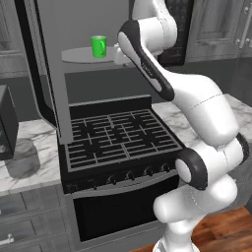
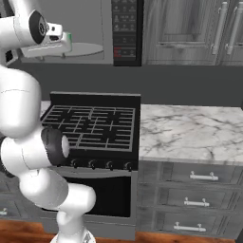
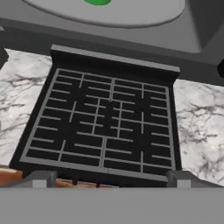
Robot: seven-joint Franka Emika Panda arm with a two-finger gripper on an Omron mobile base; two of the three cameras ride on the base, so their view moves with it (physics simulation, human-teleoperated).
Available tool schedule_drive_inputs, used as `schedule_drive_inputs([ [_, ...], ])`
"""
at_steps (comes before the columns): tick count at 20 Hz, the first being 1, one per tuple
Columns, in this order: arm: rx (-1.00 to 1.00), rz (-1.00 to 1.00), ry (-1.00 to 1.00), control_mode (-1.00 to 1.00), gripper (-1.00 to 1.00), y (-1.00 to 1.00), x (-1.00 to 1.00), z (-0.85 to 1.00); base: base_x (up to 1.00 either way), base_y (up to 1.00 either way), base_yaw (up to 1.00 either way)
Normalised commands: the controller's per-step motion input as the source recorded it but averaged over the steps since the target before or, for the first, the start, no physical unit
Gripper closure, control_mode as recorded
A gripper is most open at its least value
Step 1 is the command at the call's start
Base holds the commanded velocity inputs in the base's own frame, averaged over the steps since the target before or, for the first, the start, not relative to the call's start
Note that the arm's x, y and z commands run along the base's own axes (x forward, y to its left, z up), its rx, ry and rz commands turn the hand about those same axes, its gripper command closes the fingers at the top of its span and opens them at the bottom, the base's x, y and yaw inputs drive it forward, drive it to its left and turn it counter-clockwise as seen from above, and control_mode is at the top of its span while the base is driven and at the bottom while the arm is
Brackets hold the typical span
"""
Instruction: Pick the mug from the counter and place it inside the microwave. Then close the microwave.
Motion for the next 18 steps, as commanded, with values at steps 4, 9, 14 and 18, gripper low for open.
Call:
schedule_drive_inputs([
  [4,0.02,0.00,-0.16,-1.00,-1.00,-0.10,-0.62,0.00,0.00,0.00,0.00],
  [9,0.00,-0.04,-0.15,-1.00,-1.00,-0.11,-0.59,0.00,0.00,0.00,0.00],
  [14,0.00,-0.07,-0.17,-1.00,-1.00,0.00,-0.63,0.06,0.00,0.00,0.00],
  [18,0.00,-0.11,-0.25,-1.00,-1.00,0.00,-0.46,0.01,0.00,0.00,0.00],
])
